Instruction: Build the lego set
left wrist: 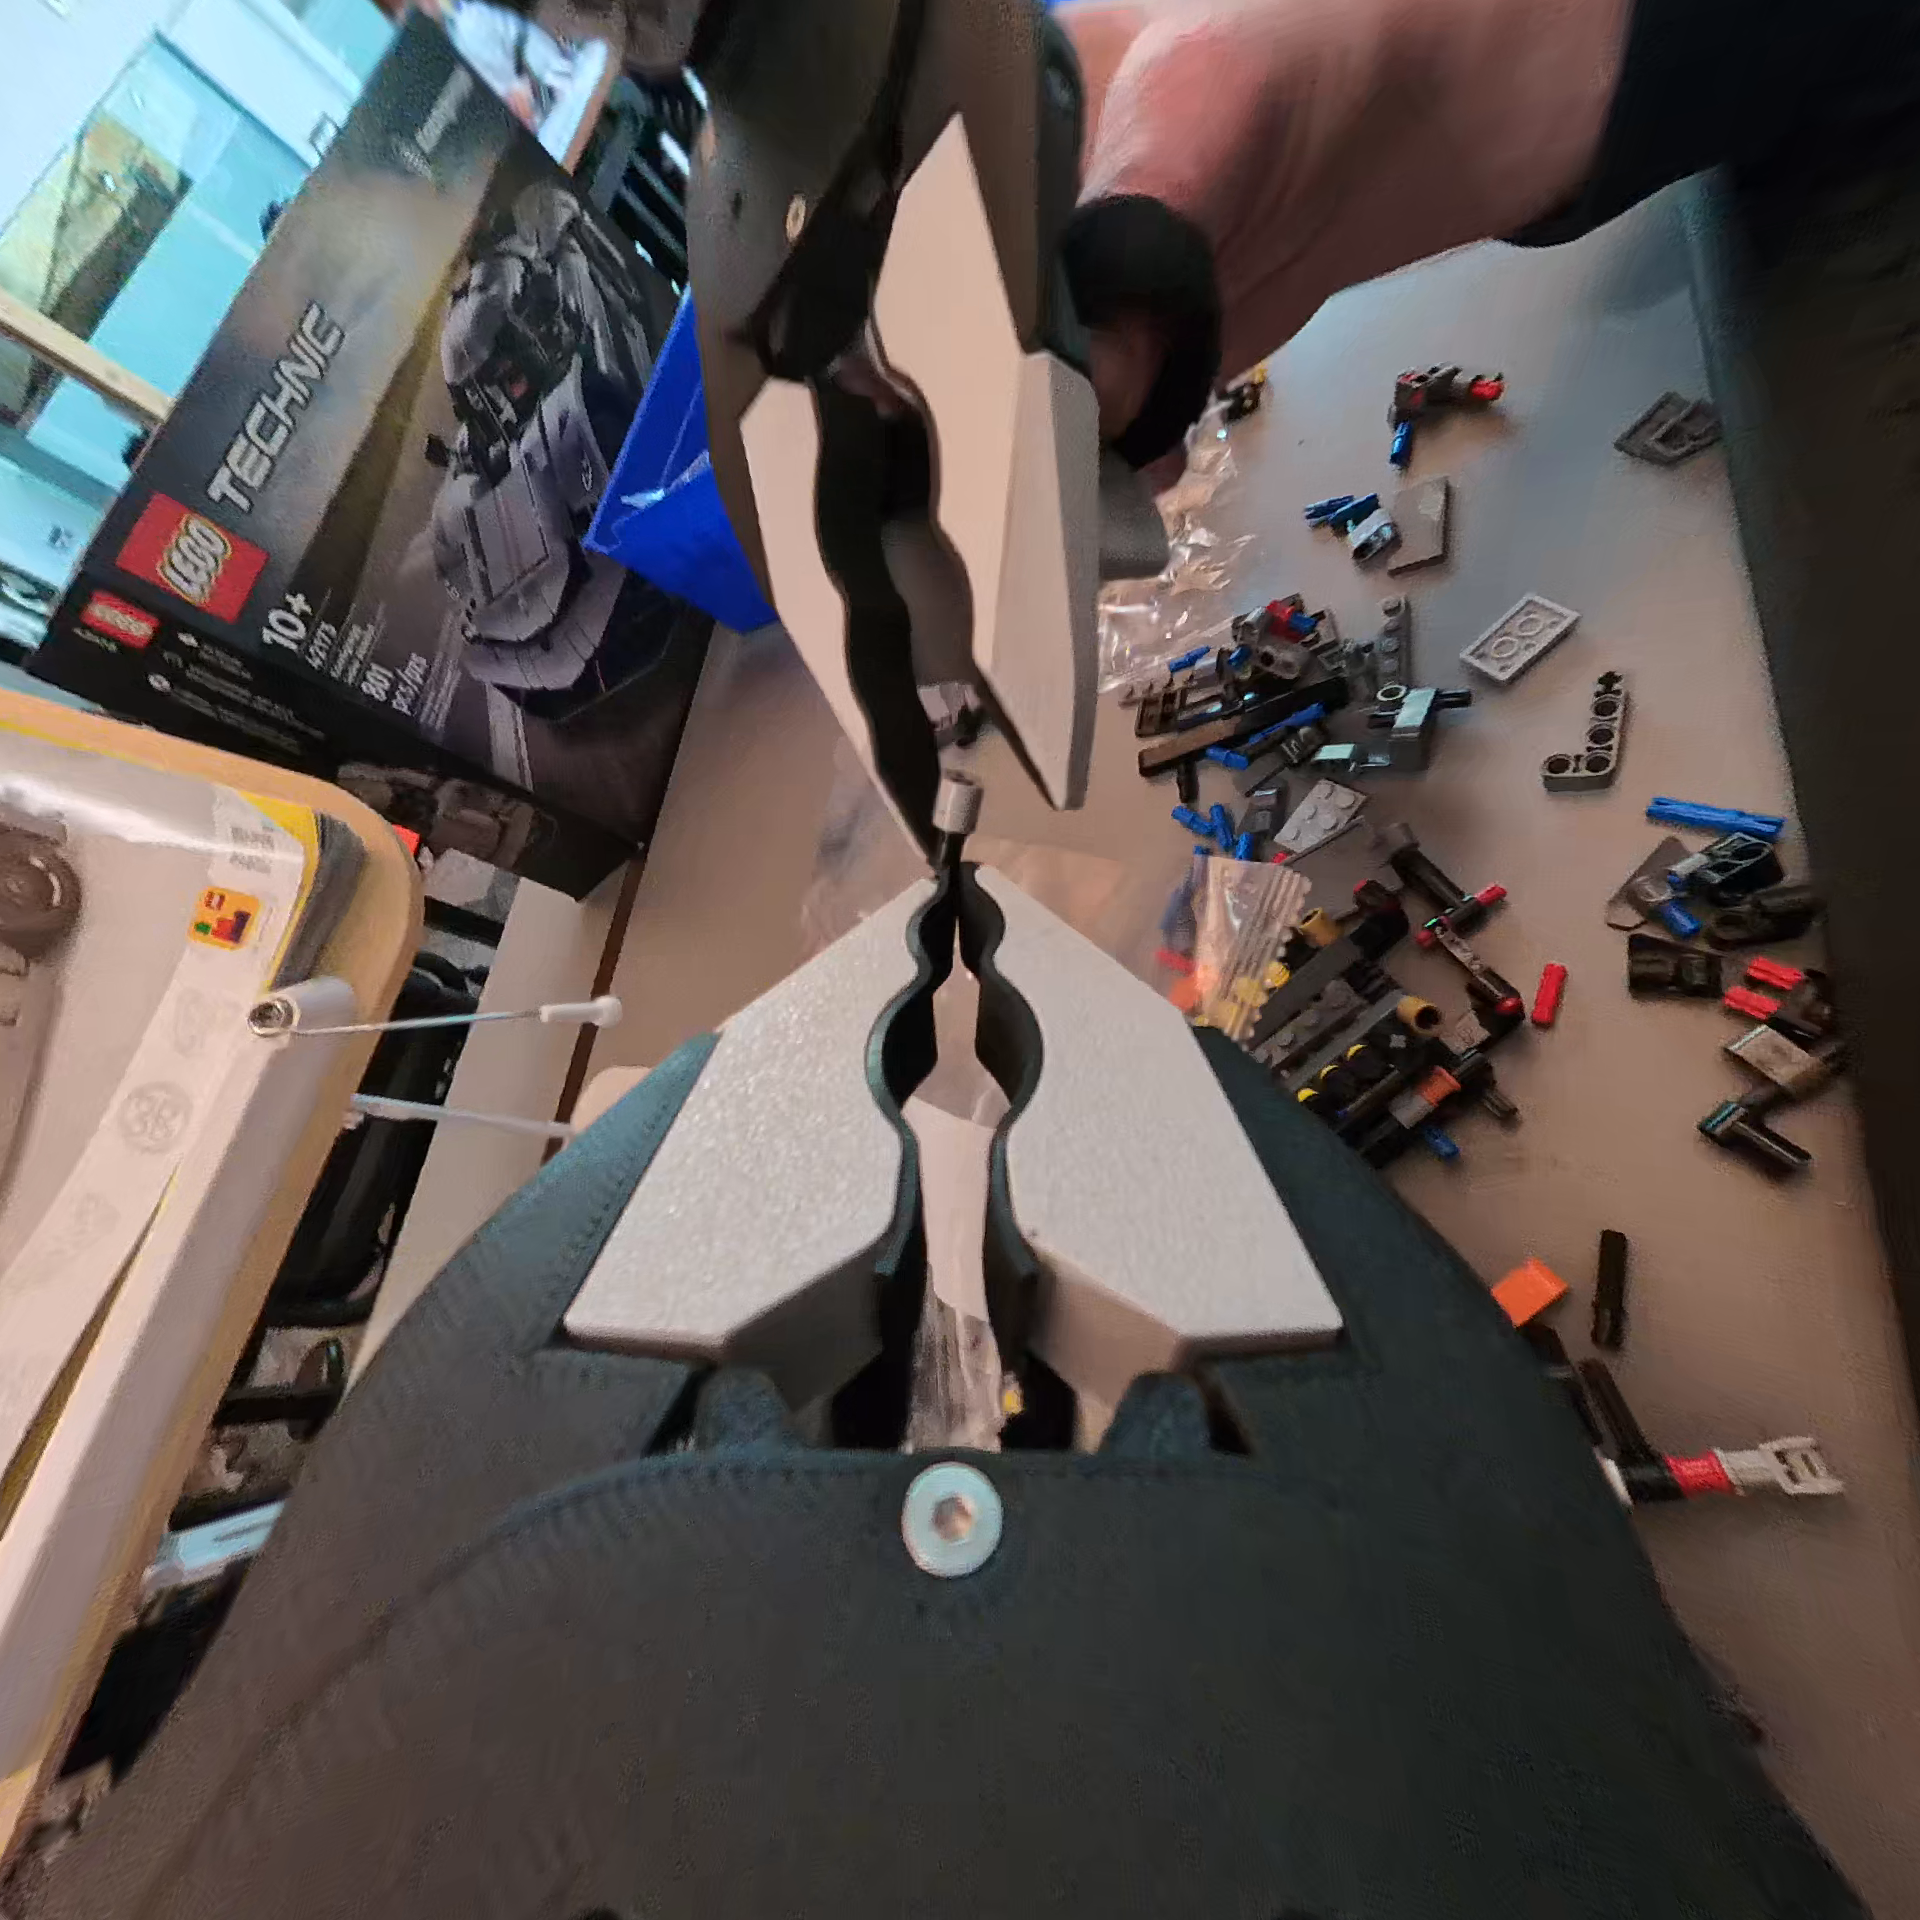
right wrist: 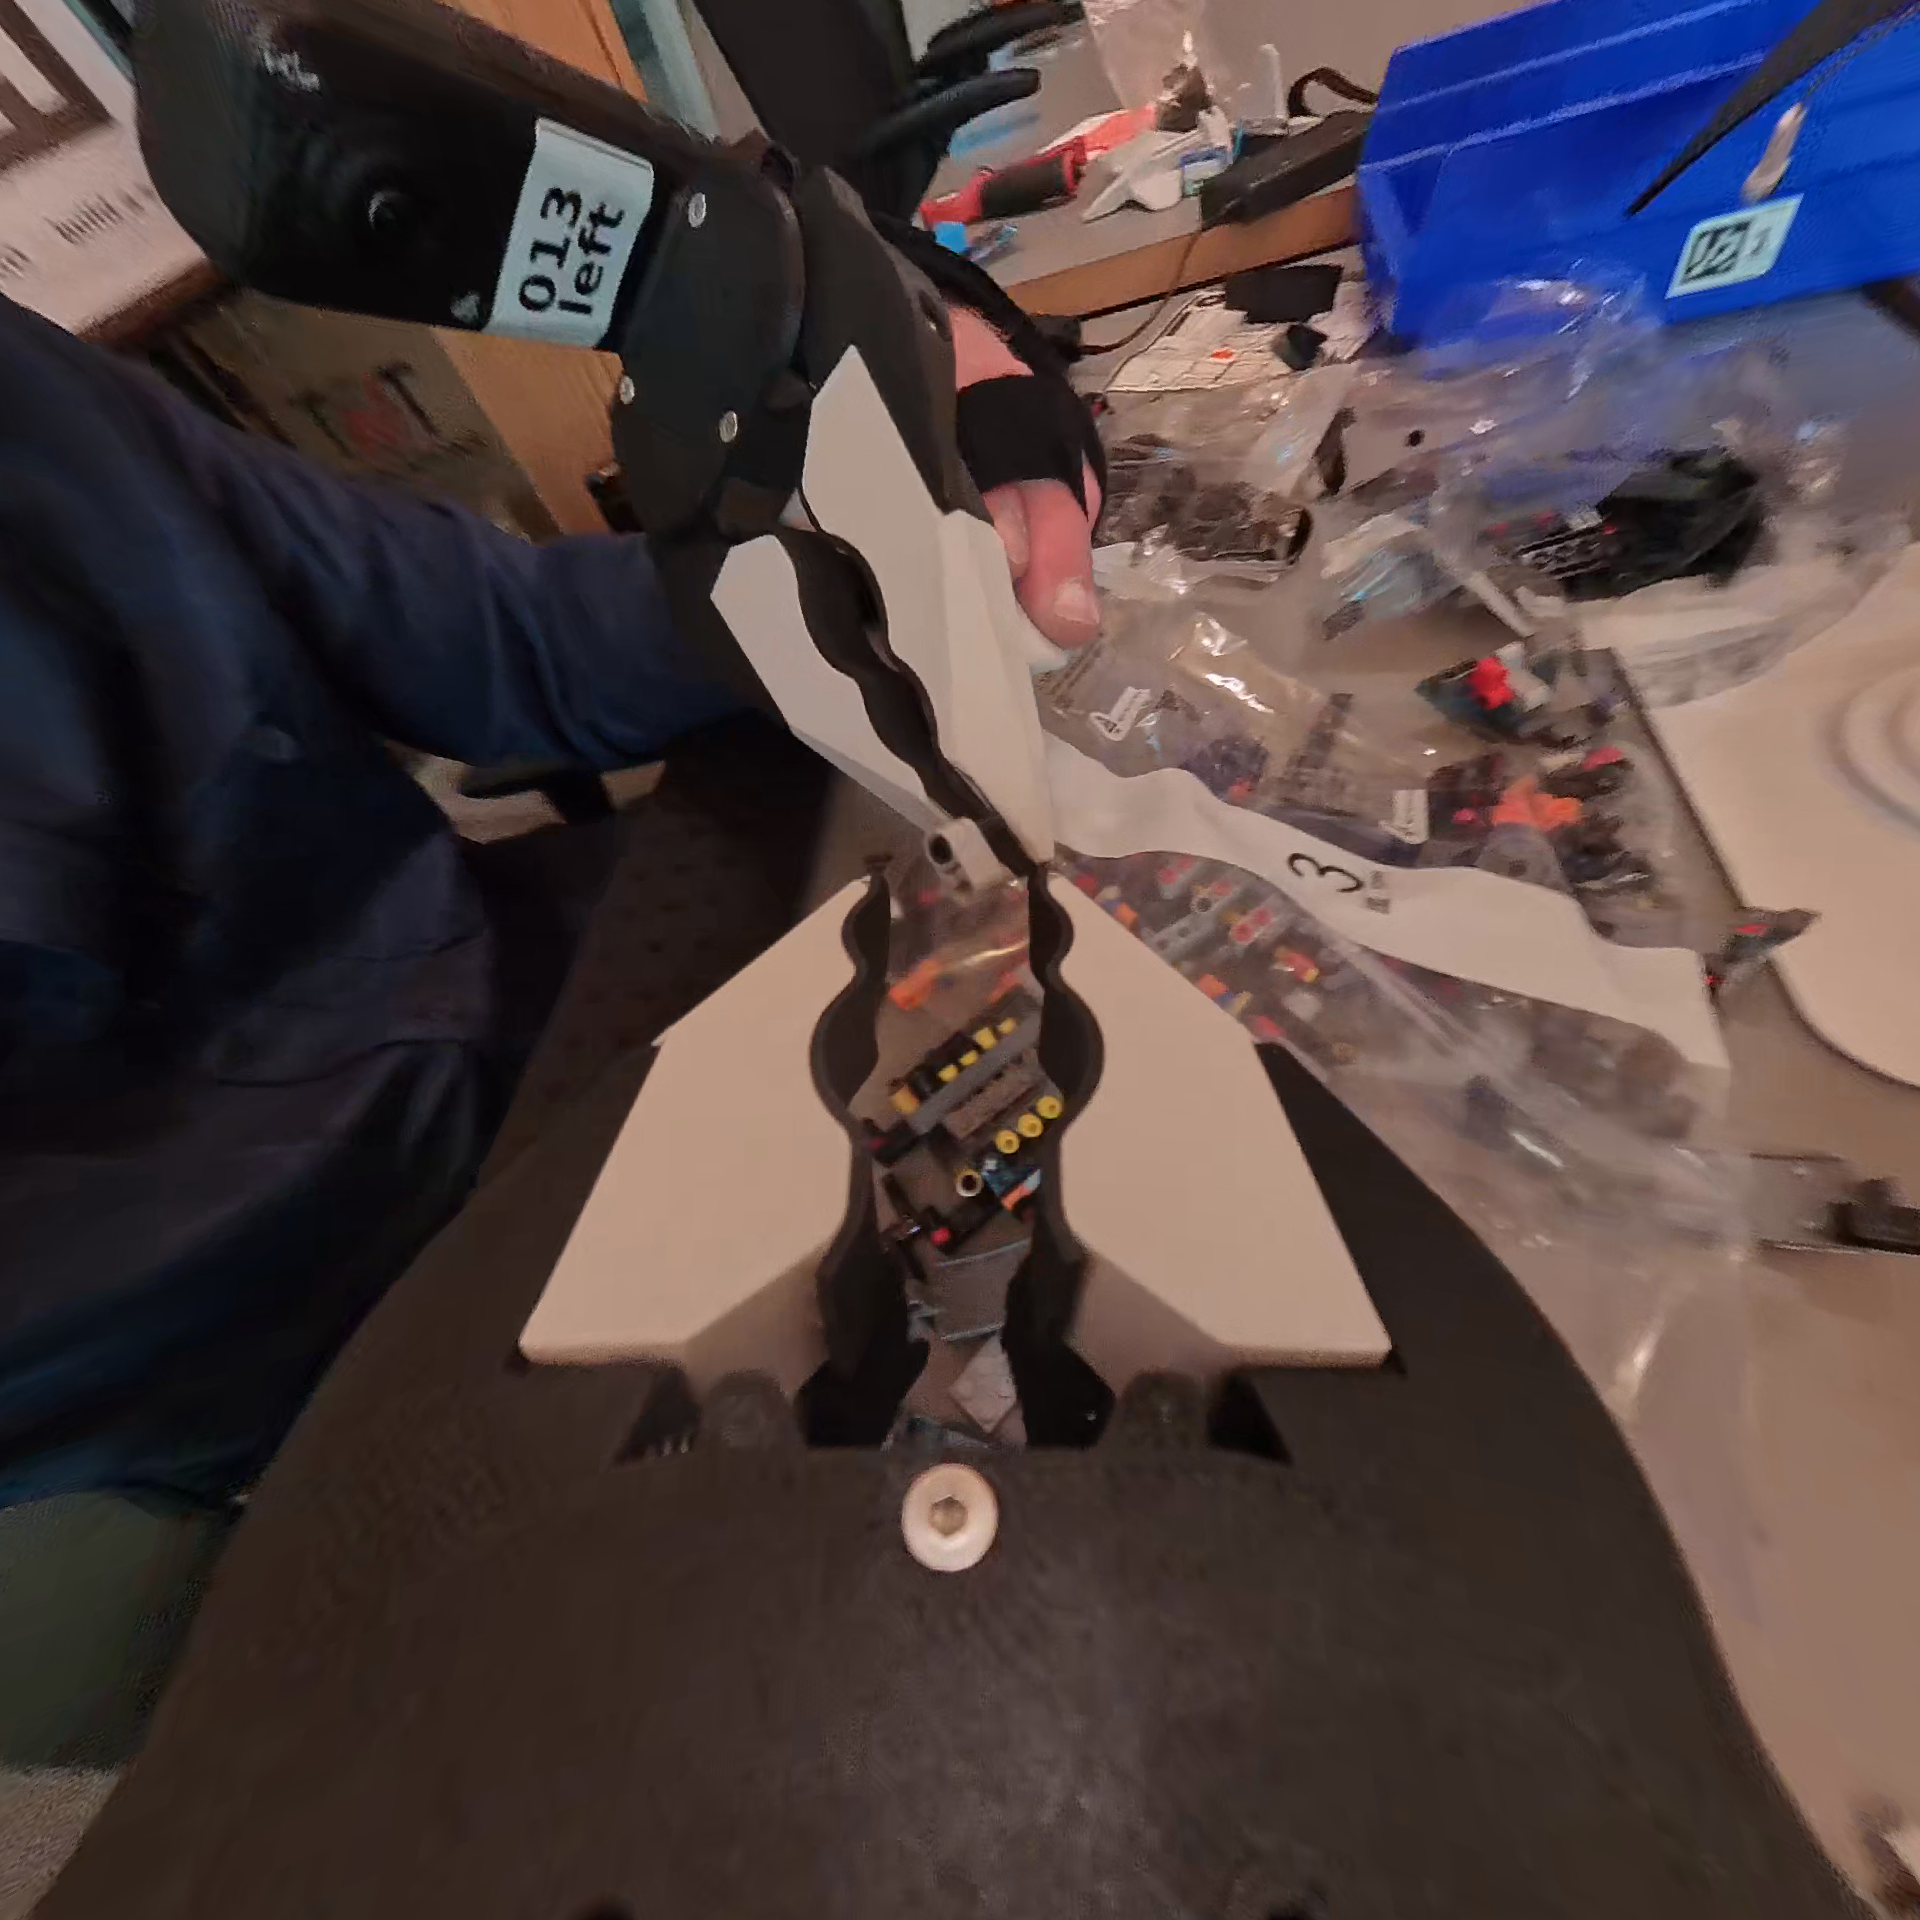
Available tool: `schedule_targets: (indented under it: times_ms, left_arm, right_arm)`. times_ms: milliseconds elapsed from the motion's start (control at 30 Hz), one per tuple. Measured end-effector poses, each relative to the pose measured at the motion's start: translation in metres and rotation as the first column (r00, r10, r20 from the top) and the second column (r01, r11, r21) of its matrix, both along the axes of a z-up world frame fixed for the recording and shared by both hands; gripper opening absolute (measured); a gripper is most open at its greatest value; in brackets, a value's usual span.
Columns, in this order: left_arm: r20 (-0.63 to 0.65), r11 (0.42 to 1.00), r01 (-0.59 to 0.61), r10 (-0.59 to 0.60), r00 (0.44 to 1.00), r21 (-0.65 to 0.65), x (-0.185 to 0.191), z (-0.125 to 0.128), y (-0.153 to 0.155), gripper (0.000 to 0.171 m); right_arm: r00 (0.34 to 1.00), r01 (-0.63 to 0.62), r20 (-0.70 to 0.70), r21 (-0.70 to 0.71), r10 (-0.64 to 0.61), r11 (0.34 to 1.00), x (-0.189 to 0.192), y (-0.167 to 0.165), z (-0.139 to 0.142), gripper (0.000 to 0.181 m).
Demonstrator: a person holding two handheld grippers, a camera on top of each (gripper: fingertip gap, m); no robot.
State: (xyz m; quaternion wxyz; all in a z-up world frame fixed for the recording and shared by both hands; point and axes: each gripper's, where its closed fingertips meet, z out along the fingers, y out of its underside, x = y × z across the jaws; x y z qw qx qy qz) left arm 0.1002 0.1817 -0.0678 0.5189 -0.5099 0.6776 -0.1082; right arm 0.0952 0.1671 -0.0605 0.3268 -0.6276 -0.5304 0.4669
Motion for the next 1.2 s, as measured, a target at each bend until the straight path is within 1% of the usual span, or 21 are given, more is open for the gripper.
schedule_targets:
  times_ms: [33,67,167,233,300,367,433,467,533,600,667,833,1033,1133,1167,1200]
  left_arm:
    - [-0.013,1.0,-0.016,0.015,1.0,-0.011,0.0,-0.003,0.002,0.0]
    - [-0.021,1.0,-0.026,0.026,0.999,-0.012,0.0,-0.005,0.004,0.0]
    - [-0.038,0.999,-0.039,0.038,0.999,-0.027,0.0,-0.01,0.006,0.0]
    - [-0.042,0.999,-0.037,0.036,0.998,-0.031,0.0,-0.012,0.006,0.0]
    - [-0.028,0.999,-0.033,0.032,0.999,-0.027,0.001,-0.01,0.006,0.0]
    - [0.002,1.0,-0.031,0.031,1.0,0.006,0.003,-0.003,0.005,0.0]
    - [0.025,0.998,-0.046,0.045,0.999,0.041,0.004,0.002,0.007,0.005]
    - [0.024,0.998,-0.044,0.043,0.999,0.049,0.005,0.002,0.007,0.007]
    - [0.005,0.996,-0.029,0.029,1.0,0.079,0.007,-0.001,0.006,0.007]
    - [-0.013,0.993,-0.036,0.038,0.999,0.116,0.007,-0.004,0.008,0.005]
    - [-0.01,0.993,-0.033,0.034,0.999,0.115,0.007,-0.005,0.008,0.005]
    - [0.024,0.99,-0.037,0.034,0.999,0.14,0.007,0.003,0.008,0.005]
    - [-0.011,0.984,-0.044,0.046,0.999,0.171,0.009,-0.002,0.009,0.002]
    - [-0.027,0.984,-0.058,0.063,0.998,0.167,0.007,-0.004,0.011,0.002]
    - [-0.031,0.983,-0.064,0.07,0.997,0.171,0.007,-0.004,0.012,0.002]
    - [-0.035,0.983,-0.07,0.077,0.996,0.172,0.006,-0.004,0.013,0.001]
  right_arm:
    - [0.999,0.03,0.027,0.048,-0.031,0.998,-0.001,0.003,-0.002,0.024]
    - [0.997,0.053,0.055,0.102,-0.059,0.993,-0.001,0.006,-0.004,0.022]
    - [0.984,0.091,0.126,0.239,-0.124,0.967,0.001,0.013,-0.012,0.009]
    - [0.979,0.104,0.138,0.286,-0.148,0.952,0.0,0.015,-0.013,0.009]
    - [0.98,0.11,0.133,0.27,-0.15,0.957,0.001,0.014,-0.011,0.008]
    - [0.987,0.111,0.096,0.196,-0.132,0.974,0.002,0.013,-0.006,0.007]
    - [0.994,0.092,0.055,0.122,-0.099,0.988,0.004,0.01,-0.002,0.007]
    - [0.996,0.084,0.035,0.088,-0.087,0.993,0.005,0.009,0.0,0.006]
    - [0.998,0.066,0.011,0.045,-0.066,0.997,0.004,0.007,0.003,0.006]
    - [0.996,0.078,0.029,0.042,-0.079,0.996,0.004,0.008,0.0,0.006]
    - [0.995,0.084,0.043,0.036,-0.086,0.996,0.004,0.008,-0.002,0.006]
    - [0.993,0.107,0.047,0.02,-0.108,0.994,0.007,0.013,-0.005,0.006]
    - [0.99,0.12,0.07,0.033,-0.122,0.992,0.006,0.014,-0.008,0.006]
    - [0.985,0.144,0.086,0.08,-0.15,0.986,0.006,0.018,-0.01,0.007]
    - [0.98,0.16,0.101,0.117,-0.172,0.98,0.006,0.02,-0.011,0.008]
    - [0.973,0.176,0.119,0.163,-0.196,0.971,0.006,0.022,-0.011,0.013]
